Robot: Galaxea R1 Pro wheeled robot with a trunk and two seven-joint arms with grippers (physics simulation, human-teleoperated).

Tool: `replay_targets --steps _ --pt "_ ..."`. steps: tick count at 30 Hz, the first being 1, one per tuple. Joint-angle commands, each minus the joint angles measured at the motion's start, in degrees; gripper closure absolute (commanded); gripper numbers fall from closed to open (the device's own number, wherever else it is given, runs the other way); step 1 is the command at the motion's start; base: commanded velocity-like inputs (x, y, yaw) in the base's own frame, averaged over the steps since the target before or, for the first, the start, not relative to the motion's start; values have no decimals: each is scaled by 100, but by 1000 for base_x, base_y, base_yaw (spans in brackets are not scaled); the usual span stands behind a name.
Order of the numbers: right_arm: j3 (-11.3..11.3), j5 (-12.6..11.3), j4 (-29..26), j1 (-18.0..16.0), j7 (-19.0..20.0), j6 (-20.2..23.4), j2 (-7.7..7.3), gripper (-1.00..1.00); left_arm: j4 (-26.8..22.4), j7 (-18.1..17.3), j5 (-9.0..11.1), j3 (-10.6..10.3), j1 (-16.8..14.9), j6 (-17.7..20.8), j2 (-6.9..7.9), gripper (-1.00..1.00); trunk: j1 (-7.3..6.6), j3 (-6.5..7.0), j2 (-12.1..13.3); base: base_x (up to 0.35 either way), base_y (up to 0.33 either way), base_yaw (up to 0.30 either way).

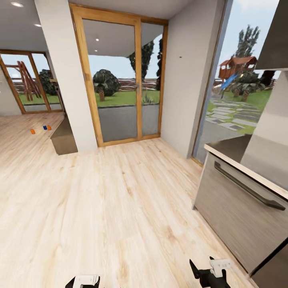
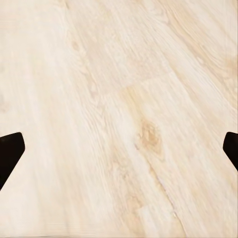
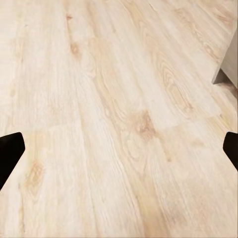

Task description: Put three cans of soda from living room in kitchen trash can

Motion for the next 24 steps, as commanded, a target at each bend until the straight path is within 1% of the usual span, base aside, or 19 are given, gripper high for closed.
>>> replay_targets --steps 1,24 --pt "0 0 0 0 0 0 0 -100 0 0 0 0 0 0 0 -100 0 0 0 0 0 251" --pt "0 0 8 0 0 0 0 -100 0 0 1 0 0 0 0 -100 0 0 0 0 0 250"
